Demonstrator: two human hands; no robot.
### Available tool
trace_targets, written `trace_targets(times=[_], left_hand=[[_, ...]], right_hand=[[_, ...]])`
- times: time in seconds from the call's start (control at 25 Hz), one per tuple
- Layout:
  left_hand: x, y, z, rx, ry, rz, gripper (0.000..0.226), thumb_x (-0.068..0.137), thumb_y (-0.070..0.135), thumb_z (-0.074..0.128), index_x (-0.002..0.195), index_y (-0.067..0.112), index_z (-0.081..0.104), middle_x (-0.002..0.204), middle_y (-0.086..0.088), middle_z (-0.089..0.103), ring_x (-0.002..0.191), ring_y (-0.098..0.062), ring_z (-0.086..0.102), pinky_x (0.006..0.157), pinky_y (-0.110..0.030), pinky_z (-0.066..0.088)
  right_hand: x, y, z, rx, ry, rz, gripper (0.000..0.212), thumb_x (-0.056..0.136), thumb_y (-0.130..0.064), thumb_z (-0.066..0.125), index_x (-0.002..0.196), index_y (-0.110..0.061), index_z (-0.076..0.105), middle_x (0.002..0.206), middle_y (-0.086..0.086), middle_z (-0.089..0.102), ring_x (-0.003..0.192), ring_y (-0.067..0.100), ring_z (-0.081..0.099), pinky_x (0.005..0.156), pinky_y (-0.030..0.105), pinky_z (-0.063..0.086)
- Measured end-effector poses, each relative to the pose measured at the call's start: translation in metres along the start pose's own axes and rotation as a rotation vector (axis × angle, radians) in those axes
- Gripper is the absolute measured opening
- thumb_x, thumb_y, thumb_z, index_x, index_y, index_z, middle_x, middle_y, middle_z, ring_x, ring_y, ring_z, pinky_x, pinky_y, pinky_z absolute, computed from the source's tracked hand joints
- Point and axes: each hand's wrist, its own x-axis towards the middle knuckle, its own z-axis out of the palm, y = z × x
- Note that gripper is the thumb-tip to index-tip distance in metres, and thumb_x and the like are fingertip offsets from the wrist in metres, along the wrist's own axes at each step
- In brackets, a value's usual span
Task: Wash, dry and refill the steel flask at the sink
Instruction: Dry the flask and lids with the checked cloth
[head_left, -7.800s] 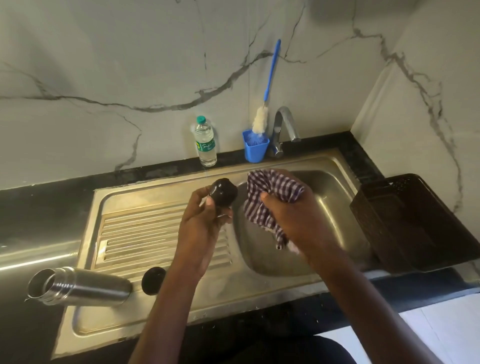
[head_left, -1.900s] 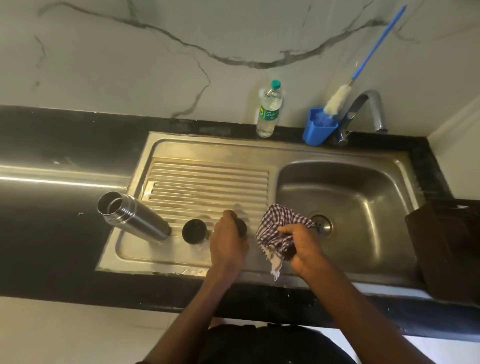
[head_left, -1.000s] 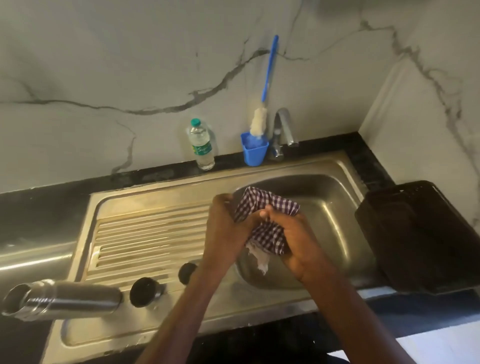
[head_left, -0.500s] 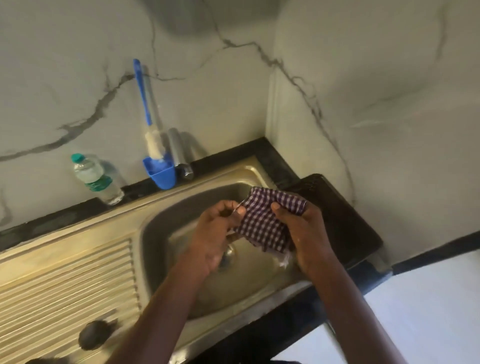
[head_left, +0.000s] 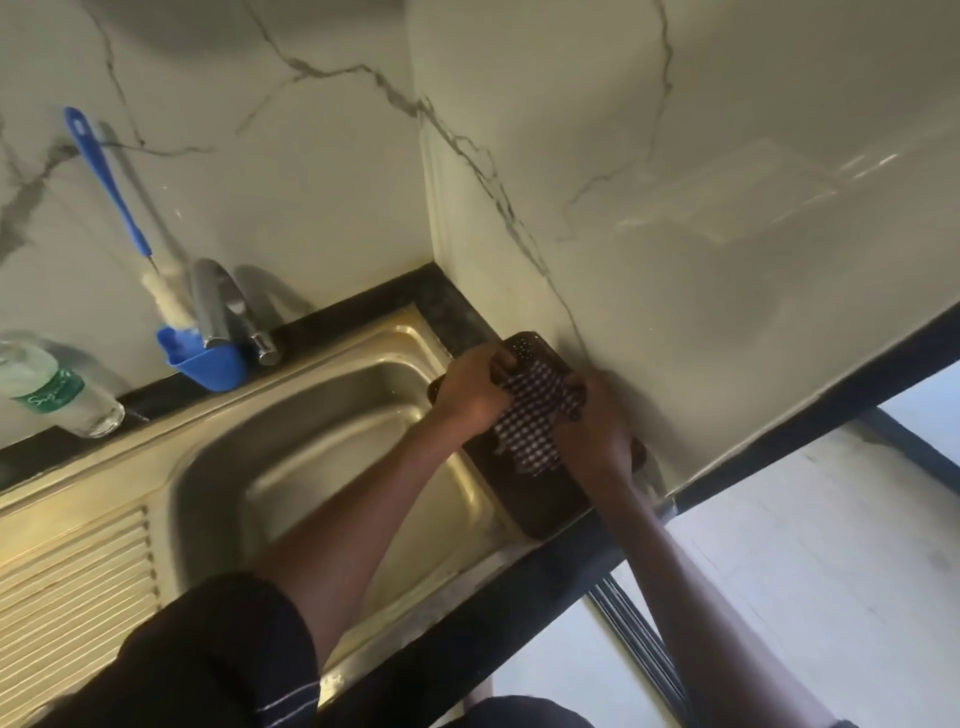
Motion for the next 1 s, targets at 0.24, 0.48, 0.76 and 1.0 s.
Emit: trace_targets(times=[0.24, 0.48, 0.76, 1.0], left_hand=[[-0.018, -0.026, -0.011, 0.002, 0.174, 0.093, 0.032, 0.097, 0.01, 0.067, 0.128, 0.02, 0.067, 0.126, 0.006, 0.068, 0.116, -0.01, 0.061, 0.098, -0.022, 0.044], [-0.082, -0.093, -0.066, 0.102, 0.465, 0.242, 0.039, 0.096, -0.001, 0.061, 0.124, 0.026, 0.067, 0.127, 0.016, 0.06, 0.119, 0.0, 0.053, 0.103, -0.007, 0.034], [-0.171, -0.233, -0.162, 0.308, 0.592, -0.116, 0.047, 0.084, 0.006, 0.061, 0.129, 0.018, 0.064, 0.132, -0.005, 0.066, 0.121, -0.026, 0.06, 0.102, -0.04, 0.051], [-0.203, -0.33, -0.231, 0.436, 0.431, -0.477, 0.071, 0.104, 0.035, 0.059, 0.163, 0.01, 0.027, 0.171, -0.013, 0.025, 0.159, -0.033, 0.021, 0.128, -0.048, 0.025]], right_hand=[[-0.026, 0.001, 0.024, -0.325, -0.079, -0.162, 0.059, 0.082, -0.019, 0.078, 0.136, -0.02, 0.055, 0.137, 0.002, 0.053, 0.12, 0.023, 0.057, 0.095, 0.037, 0.051], [-0.045, -0.045, 0.087, -0.228, -0.136, -0.587, 0.044, 0.093, -0.013, 0.066, 0.135, -0.019, 0.053, 0.138, 0.0, 0.053, 0.115, 0.016, 0.06, 0.093, 0.029, 0.056], [-0.109, -0.123, 0.216, -0.206, -0.315, -0.883, 0.044, 0.1, -0.026, 0.045, 0.14, -0.012, 0.057, 0.152, 0.011, 0.051, 0.138, 0.027, 0.052, 0.11, 0.045, 0.046], [-0.148, -0.176, 0.307, -0.243, -0.444, -0.963, 0.044, 0.097, -0.028, 0.051, 0.138, -0.014, 0.056, 0.151, 0.012, 0.053, 0.135, 0.029, 0.056, 0.104, 0.048, 0.051]])
